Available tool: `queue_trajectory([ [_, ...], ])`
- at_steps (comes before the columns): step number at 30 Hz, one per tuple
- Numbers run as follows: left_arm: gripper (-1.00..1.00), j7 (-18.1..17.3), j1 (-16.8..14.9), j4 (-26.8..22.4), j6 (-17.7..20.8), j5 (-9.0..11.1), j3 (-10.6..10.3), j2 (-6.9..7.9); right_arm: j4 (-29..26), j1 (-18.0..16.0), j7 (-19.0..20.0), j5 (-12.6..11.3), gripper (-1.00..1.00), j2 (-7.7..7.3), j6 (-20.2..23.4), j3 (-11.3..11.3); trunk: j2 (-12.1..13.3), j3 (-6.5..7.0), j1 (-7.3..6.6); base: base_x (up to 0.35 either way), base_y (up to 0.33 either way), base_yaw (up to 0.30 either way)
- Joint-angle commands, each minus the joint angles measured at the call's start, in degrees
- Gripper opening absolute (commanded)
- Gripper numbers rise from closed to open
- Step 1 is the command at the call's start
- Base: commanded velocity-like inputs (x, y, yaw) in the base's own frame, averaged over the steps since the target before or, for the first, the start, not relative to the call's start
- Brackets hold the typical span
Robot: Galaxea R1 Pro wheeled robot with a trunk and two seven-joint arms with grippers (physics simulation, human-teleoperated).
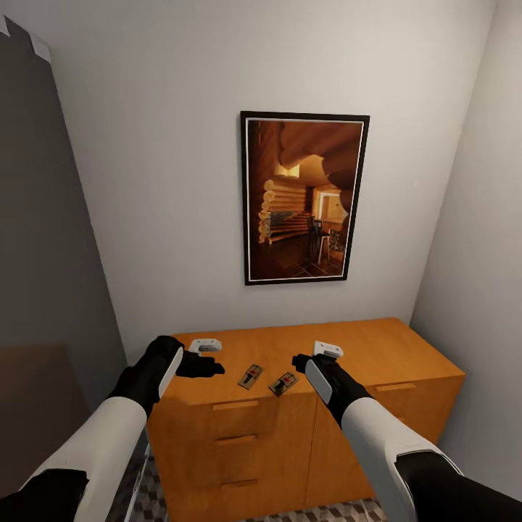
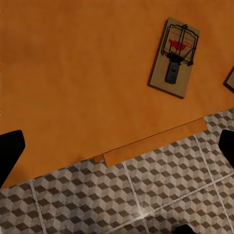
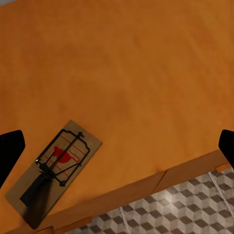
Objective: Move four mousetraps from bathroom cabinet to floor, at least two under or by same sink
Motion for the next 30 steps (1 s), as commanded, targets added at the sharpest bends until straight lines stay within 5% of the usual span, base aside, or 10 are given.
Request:
queue_trajectory([
  [1,1.00,-0.2,0.0,-0.1,0.2,-0.3,0.0,0.01,-0.1,0.0,-0.4,-0.3,1.00,0.00,0.3,0.3,0.0,-0.03,0.02,0.000,0.000,0.000],
  [12,1.00,-0.2,0.0,0.0,0.2,-0.3,0.0,0.00,-0.1,0.0,-0.3,0.1,1.00,0.00,0.7,1.1,0.0,-0.03,0.02,0.000,0.000,0.000],
  [22,1.00,-0.2,0.0,0.0,0.2,-0.3,0.0,0.00,0.0,0.0,-0.3,0.1,1.00,0.00,1.0,7.2,0.0,-0.03,0.02,0.000,0.000,0.000],
  [30,1.00,-0.2,0.0,0.0,0.2,-0.3,0.0,0.00,0.1,0.0,-0.3,-0.1,1.00,0.00,1.1,8.8,0.0,-0.03,0.02,0.000,0.000,0.000],
])
